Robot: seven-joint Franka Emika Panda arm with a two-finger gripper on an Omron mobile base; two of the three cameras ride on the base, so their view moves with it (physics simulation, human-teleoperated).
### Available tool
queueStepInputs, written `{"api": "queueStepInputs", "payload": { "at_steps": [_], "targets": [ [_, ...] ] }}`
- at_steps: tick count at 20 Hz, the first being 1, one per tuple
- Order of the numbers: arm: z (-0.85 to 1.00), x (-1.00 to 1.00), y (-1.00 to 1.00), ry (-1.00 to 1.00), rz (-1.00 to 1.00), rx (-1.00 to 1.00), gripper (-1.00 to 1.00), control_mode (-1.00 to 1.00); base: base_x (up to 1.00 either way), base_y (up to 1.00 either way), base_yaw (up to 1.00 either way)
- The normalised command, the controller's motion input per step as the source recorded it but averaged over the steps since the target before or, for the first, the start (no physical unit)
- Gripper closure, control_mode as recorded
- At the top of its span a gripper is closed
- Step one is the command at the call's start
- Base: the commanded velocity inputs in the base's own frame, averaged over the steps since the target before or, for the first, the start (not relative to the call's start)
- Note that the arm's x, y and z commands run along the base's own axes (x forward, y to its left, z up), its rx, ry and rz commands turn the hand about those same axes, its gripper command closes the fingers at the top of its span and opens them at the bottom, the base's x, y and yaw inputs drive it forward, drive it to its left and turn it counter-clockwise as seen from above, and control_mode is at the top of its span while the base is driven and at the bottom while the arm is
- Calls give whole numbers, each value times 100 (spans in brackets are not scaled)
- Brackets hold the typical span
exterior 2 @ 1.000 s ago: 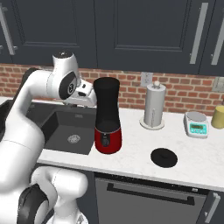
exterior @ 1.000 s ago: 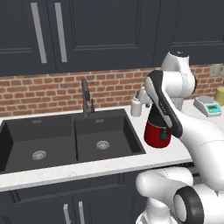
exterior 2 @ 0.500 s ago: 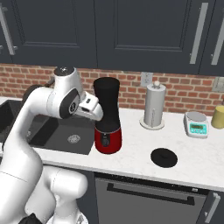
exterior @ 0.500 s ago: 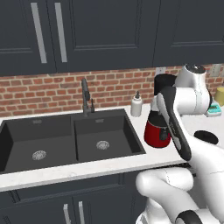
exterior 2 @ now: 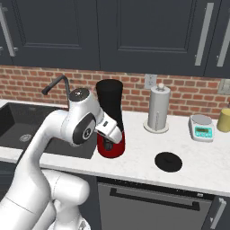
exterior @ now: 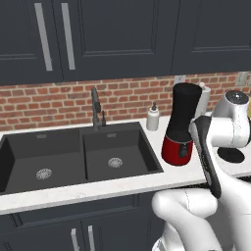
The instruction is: Close the lid blender by securely placing the lid on top.
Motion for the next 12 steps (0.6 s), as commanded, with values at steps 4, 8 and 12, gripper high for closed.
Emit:
{"api": "queueStepInputs", "payload": {
  "at_steps": [4, 8, 12],
  "targets": [
    [-29, -4, -91, 0, -18, 0, -100, -100, 0, 0, 0],
    [-28, 0, -91, 1, -14, 0, -100, -100, 0, 0, 0],
    [-29, 0, -94, 2, -14, 0, -100, -100, 0, 0, 0]
  ]
}}
